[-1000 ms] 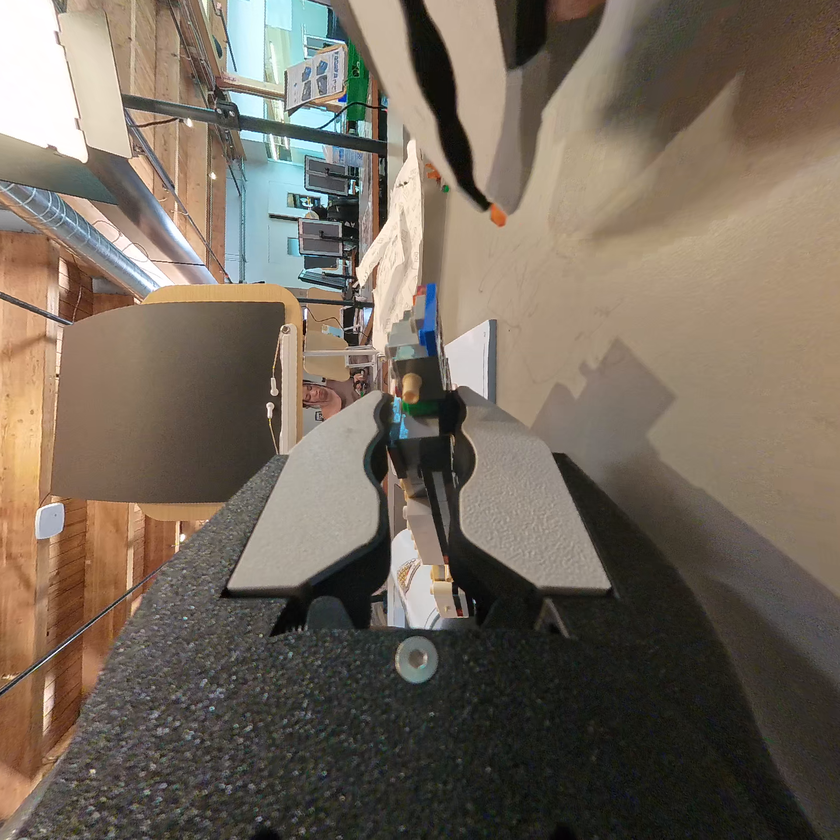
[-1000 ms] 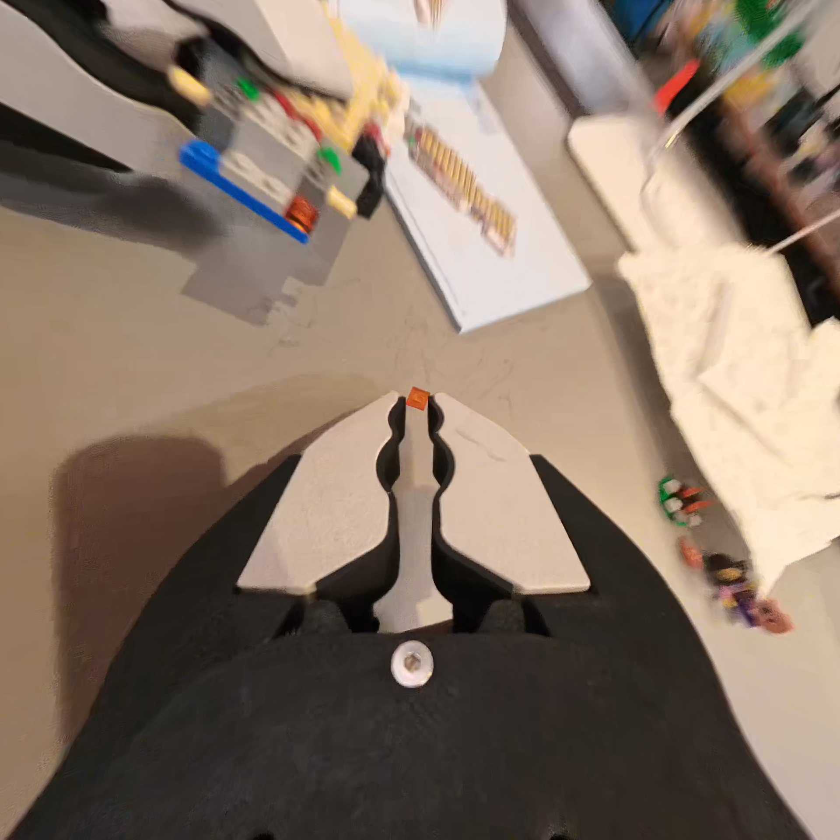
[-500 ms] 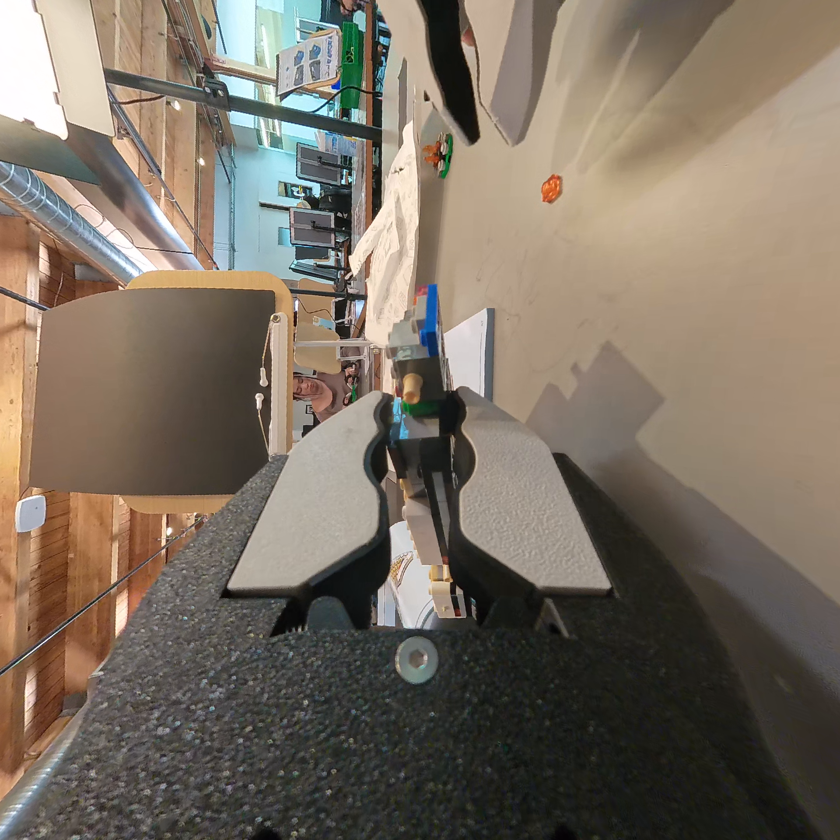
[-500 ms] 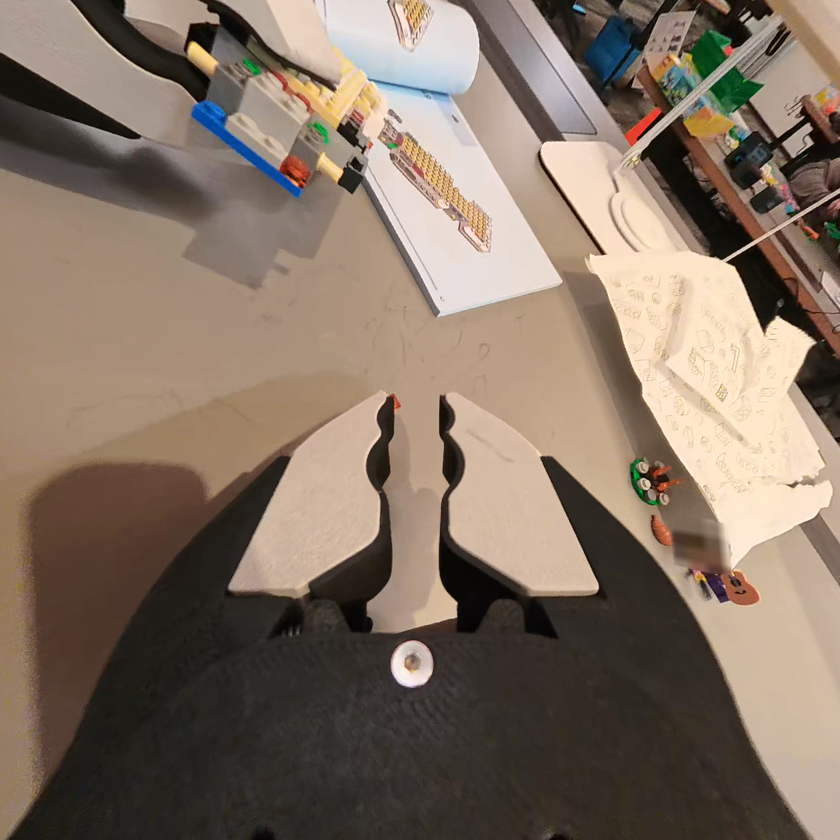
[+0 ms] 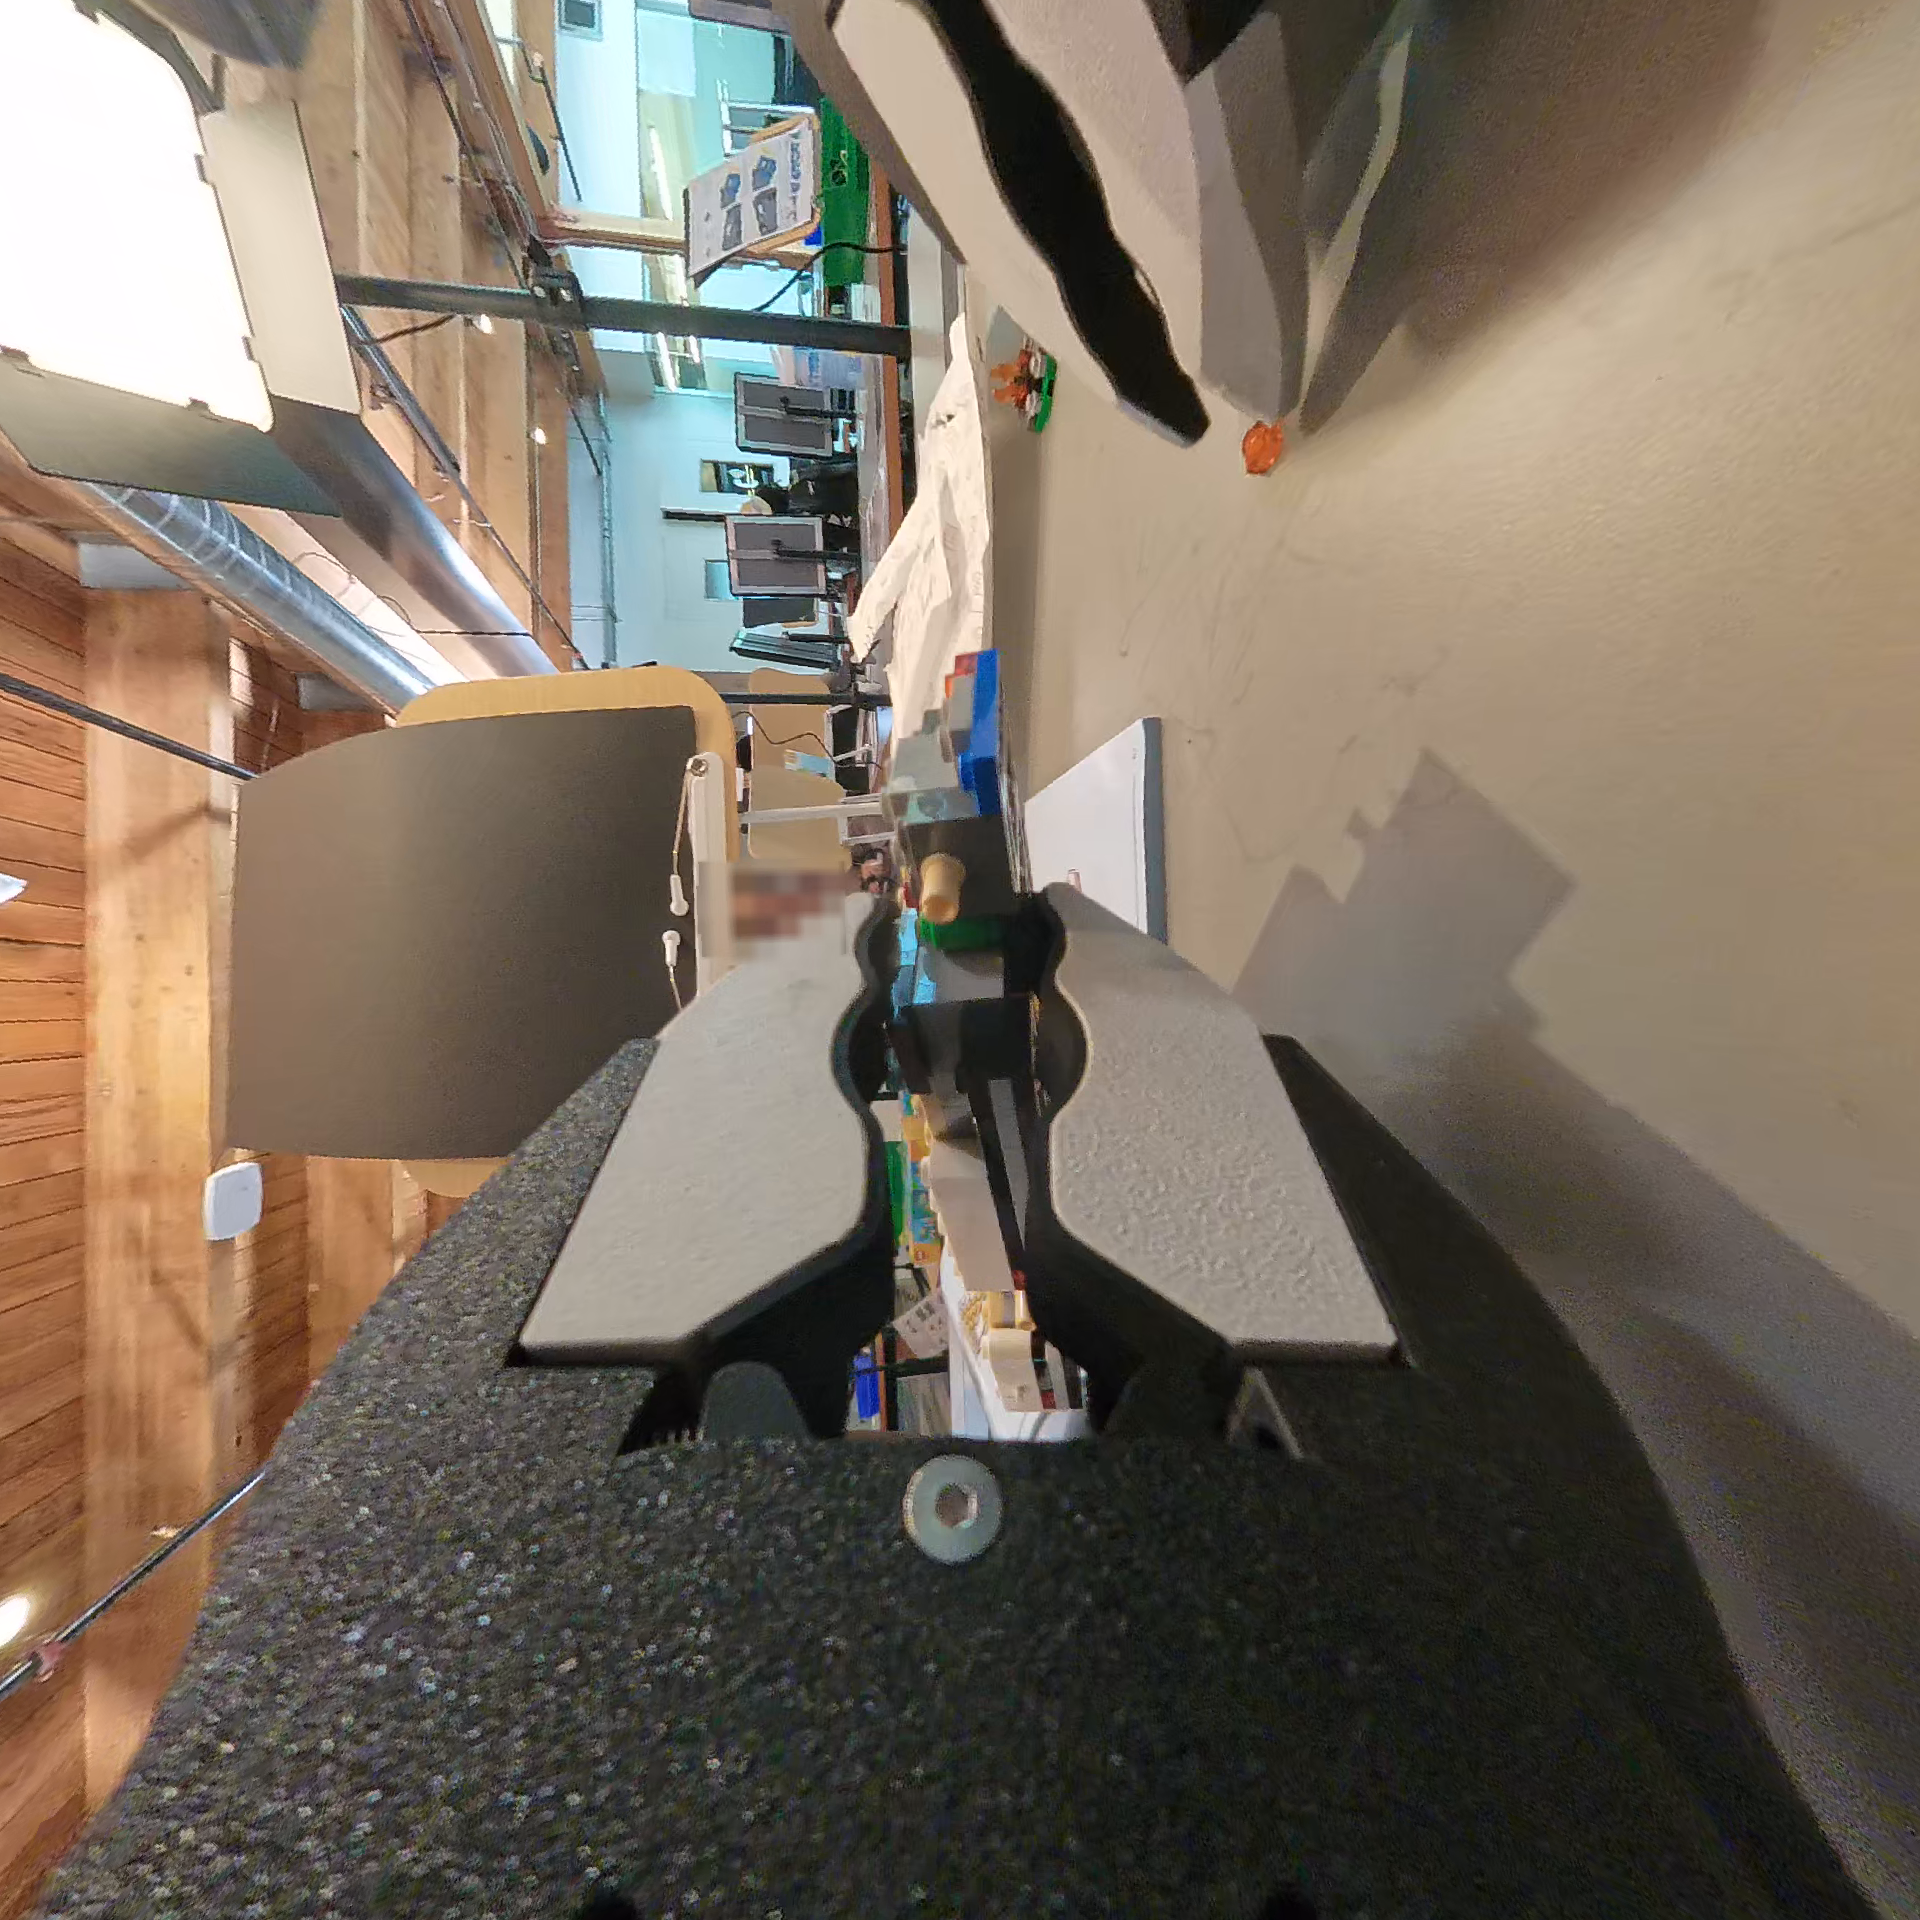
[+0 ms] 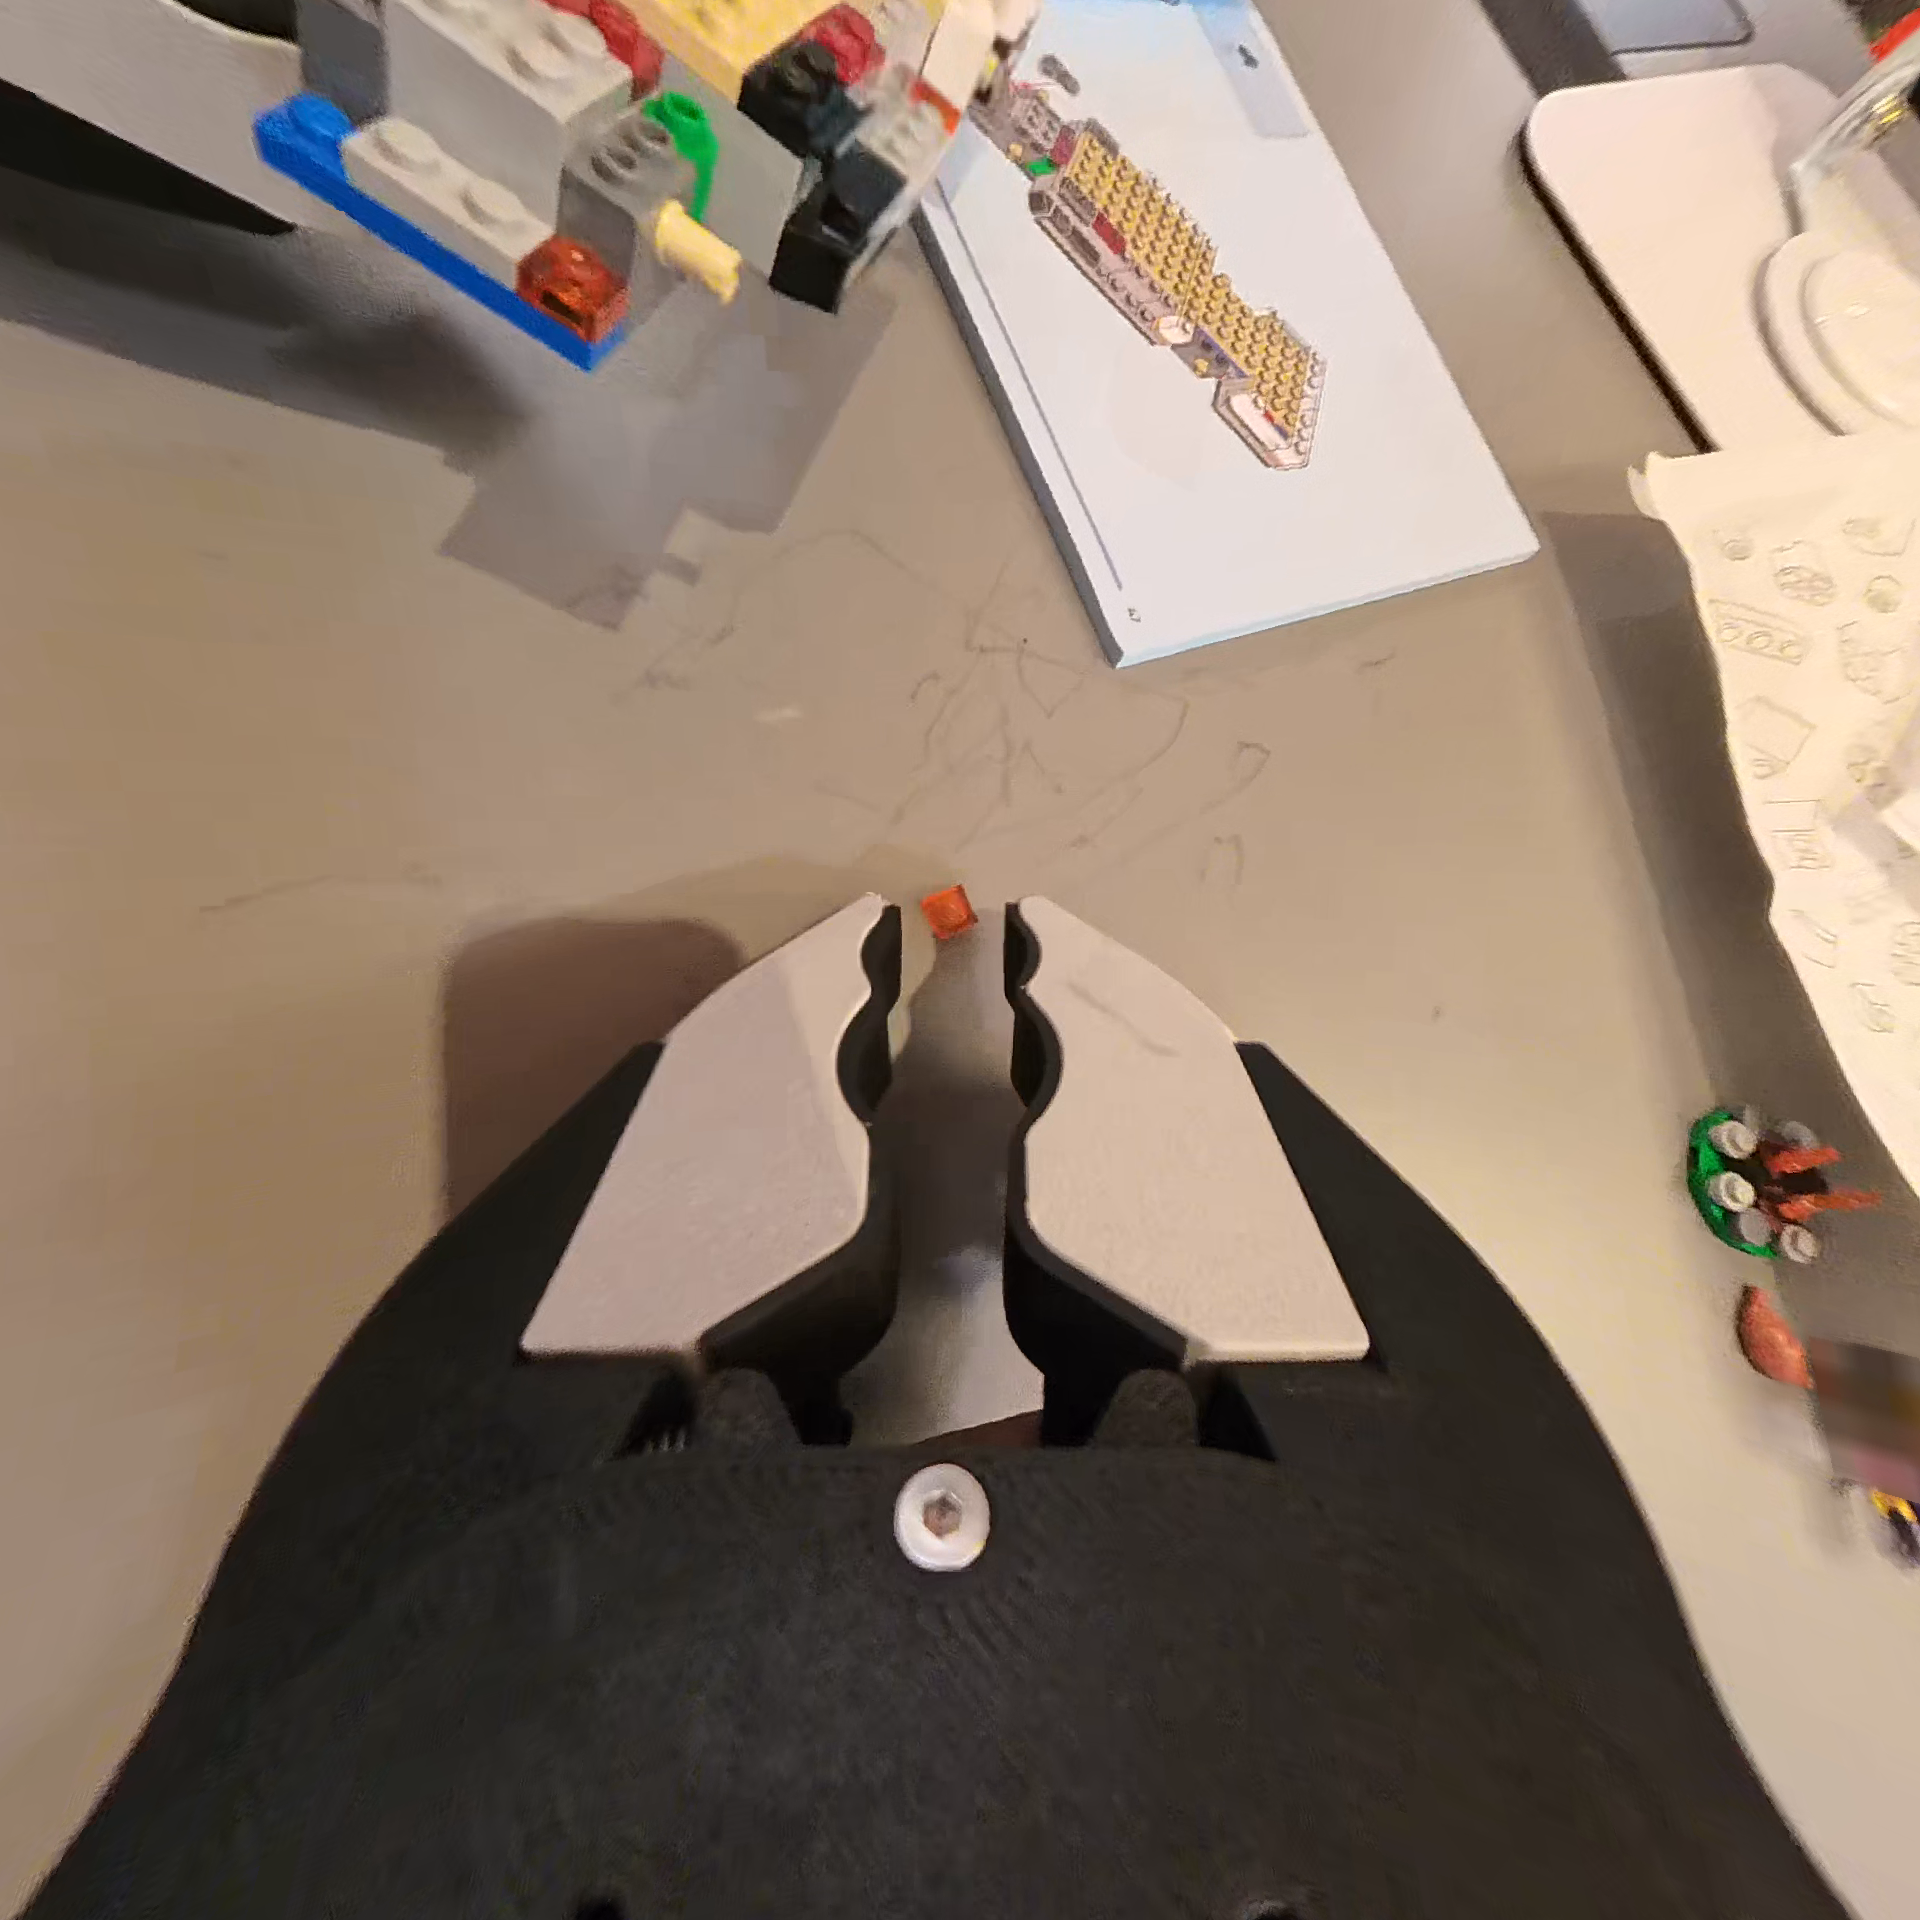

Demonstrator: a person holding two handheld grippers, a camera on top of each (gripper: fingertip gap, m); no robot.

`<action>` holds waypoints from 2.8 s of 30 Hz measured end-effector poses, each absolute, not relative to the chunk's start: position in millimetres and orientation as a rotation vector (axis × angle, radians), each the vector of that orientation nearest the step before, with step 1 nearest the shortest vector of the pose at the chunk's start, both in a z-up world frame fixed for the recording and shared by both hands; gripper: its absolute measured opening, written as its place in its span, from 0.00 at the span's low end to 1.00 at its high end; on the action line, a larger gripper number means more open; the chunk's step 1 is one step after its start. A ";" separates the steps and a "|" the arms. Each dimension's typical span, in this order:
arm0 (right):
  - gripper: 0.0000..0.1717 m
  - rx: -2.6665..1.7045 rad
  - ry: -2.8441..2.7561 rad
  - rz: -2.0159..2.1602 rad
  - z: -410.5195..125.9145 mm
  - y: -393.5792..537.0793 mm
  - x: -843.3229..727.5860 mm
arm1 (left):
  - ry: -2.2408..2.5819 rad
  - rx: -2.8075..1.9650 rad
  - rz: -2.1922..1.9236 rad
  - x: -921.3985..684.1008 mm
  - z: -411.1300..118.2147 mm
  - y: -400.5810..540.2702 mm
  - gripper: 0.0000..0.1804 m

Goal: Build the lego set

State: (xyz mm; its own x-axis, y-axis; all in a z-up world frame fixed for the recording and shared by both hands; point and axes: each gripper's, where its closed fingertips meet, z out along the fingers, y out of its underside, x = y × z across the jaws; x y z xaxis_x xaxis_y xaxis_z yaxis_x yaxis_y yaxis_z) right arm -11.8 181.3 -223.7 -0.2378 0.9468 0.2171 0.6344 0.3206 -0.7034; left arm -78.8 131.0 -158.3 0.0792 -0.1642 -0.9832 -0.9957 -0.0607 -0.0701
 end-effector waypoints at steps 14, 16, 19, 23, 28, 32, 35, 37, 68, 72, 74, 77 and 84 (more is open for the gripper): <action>0.06 -1.373 -2.092 0.718 -228.5 182.0 -14.2 | 1.239 -1.409 1.087 -75.4 -162.4 132.3 0.14; 0.04 -1.375 -2.094 0.708 -228.8 179.6 -14.3 | 1.236 -1.411 1.082 -75.2 -163.4 133.0 0.14; 0.05 -1.361 -2.117 0.715 -228.7 168.7 -13.2 | 1.232 -1.414 1.080 -74.9 -164.2 133.1 0.14; 0.08 -1.309 -2.174 0.751 -228.5 148.7 -9.1 | 1.227 -1.416 1.080 -75.2 -164.7 134.2 0.14; 0.12 -1.331 -2.157 0.767 -228.1 150.3 -9.7 | 1.232 -1.420 1.071 -73.5 -166.6 134.7 0.14; 0.12 -1.372 -2.162 0.817 -229.1 152.6 -10.2 | 1.239 -1.415 1.070 -72.0 -167.3 134.5 0.14; 0.12 -1.417 -2.176 0.855 -230.1 152.7 -10.4 | 1.244 -1.412 1.077 -72.1 -167.5 134.7 0.14; 0.11 -1.432 -2.175 0.858 -230.3 153.1 -10.9 | 1.247 -1.409 1.084 -72.0 -167.3 134.8 0.14; 0.04 -1.470 -1.837 0.885 -155.4 100.2 -46.4 | 1.265 -1.513 1.171 -83.0 -177.5 137.6 0.14; 0.04 -1.490 -1.840 0.837 -161.7 100.9 -49.7 | 1.267 -1.522 1.162 -81.6 -177.9 136.8 0.14; 0.04 -1.497 -1.844 0.813 -164.4 101.5 -50.4 | 1.268 -1.524 1.156 -80.7 -177.8 136.2 0.14; 0.04 -1.501 -1.839 0.801 -165.0 102.1 -51.4 | 1.264 -1.531 1.150 -81.1 -177.5 135.7 0.14; 0.05 -1.501 -1.847 0.798 -166.5 101.4 -51.8 | 1.266 -1.536 1.136 -79.6 -178.2 135.3 0.14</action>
